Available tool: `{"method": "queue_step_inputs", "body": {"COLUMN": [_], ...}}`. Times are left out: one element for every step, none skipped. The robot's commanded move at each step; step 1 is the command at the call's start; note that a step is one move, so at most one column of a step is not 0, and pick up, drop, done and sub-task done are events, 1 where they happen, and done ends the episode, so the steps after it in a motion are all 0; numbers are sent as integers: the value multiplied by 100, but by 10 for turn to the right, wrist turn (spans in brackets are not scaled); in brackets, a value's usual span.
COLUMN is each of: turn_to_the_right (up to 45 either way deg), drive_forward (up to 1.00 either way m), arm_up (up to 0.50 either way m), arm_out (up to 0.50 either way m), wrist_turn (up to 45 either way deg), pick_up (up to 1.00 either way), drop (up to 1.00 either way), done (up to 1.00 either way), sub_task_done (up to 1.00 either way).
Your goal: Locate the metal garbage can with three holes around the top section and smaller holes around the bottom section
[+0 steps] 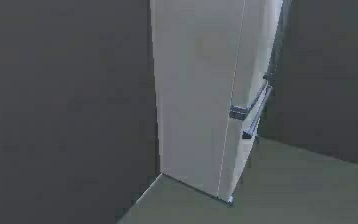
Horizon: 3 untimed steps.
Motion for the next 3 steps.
{"method": "queue_step_inputs", "body": {"turn_to_the_right": [-450, -450, -450], "drive_forward": [0, 0, 0], "arm_up": [0, 0, 0], "arm_out": [0, 0, 0], "wrist_turn": [0, 0, 0], "pick_up": [0, 0, 0], "drop": [0, 0, 0], "done": [0, 0, 0], "sub_task_done": [0, 0, 0]}}
